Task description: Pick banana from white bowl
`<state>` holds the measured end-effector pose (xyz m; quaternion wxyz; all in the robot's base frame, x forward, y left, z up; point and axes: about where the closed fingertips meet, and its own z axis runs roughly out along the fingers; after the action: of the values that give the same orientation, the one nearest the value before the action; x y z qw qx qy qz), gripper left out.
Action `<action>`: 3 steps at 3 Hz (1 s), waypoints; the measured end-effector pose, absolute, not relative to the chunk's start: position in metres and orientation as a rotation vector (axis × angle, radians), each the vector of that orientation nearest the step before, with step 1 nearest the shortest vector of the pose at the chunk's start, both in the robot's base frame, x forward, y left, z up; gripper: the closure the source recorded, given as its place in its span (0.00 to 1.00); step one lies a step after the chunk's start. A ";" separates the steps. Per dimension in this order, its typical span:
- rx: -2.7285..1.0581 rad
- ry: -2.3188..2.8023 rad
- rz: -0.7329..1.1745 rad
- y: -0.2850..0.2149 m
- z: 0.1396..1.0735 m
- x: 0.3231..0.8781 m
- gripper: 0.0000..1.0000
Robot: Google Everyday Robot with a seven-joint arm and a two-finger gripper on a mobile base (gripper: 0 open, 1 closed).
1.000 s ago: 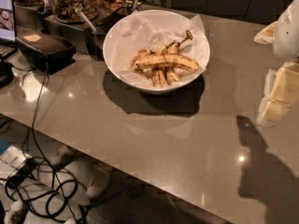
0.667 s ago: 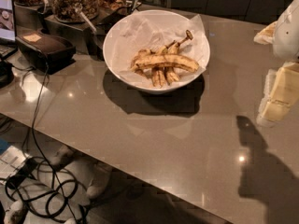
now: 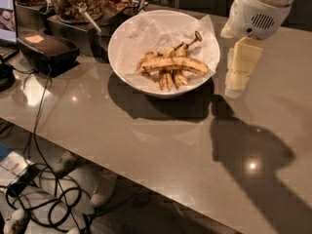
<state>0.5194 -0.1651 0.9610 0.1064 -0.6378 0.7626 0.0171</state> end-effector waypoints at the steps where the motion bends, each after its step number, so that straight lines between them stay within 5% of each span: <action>1: -1.858 2.217 0.035 -0.160 0.963 0.527 0.00; 3: -1.814 2.185 0.167 -0.129 0.962 0.583 0.00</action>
Offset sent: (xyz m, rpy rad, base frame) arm 0.0379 0.0231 0.0081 0.1426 0.0236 -0.0152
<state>0.5825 -0.1286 0.9622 0.1477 -0.6307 0.7597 0.0581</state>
